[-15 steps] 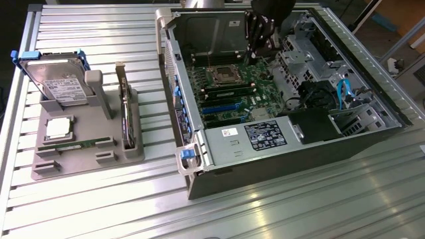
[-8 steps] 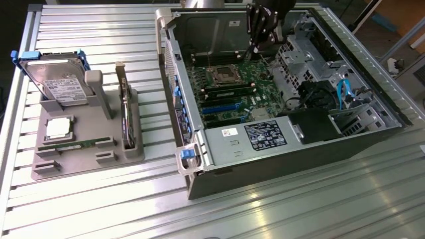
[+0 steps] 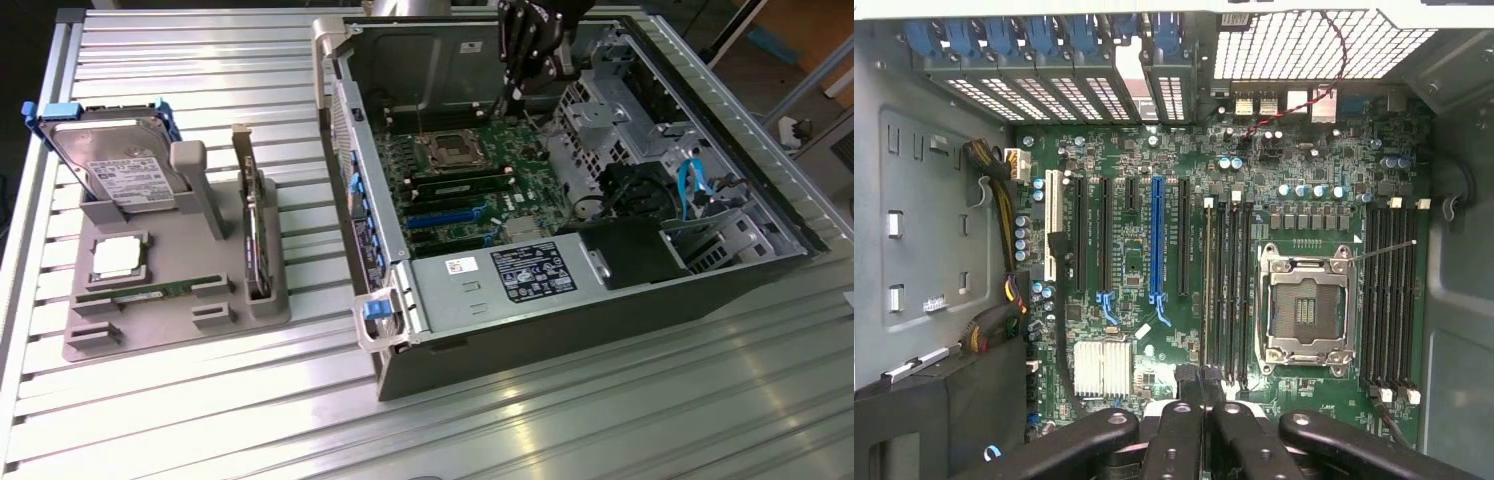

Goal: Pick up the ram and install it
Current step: 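Press down the ram until it locks into place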

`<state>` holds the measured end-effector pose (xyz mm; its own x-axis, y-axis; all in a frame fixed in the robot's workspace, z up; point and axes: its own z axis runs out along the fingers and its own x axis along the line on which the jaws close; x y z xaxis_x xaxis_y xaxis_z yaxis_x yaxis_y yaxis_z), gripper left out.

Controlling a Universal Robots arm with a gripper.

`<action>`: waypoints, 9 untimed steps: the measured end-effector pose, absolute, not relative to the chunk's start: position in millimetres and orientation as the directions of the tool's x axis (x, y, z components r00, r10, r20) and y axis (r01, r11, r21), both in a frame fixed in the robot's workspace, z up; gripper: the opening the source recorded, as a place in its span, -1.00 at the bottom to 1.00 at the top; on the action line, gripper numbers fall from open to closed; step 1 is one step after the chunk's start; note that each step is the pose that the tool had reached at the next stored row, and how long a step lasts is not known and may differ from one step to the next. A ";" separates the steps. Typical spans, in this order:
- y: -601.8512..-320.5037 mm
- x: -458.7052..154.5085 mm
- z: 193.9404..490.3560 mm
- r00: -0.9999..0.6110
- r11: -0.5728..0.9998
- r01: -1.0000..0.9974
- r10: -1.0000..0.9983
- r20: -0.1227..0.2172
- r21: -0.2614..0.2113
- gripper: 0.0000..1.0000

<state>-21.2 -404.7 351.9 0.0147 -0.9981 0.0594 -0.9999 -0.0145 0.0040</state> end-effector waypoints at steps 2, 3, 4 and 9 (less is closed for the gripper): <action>-404.7 -21.2 351.8 0.015 -0.014 -1.000 -0.998 0.059 0.004 -0.79; -404.7 -21.2 351.8 0.015 -0.014 -1.000 -0.998 0.059 0.004 -0.79; -404.7 -21.2 351.9 0.015 -0.014 -1.000 -0.998 0.059 0.004 -0.79; -404.7 -21.2 351.9 0.015 -0.014 -1.000 -0.998 0.059 0.004 -0.79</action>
<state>-21.2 -404.7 351.9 0.0145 -0.9981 0.0594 -0.9999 -0.0143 0.0040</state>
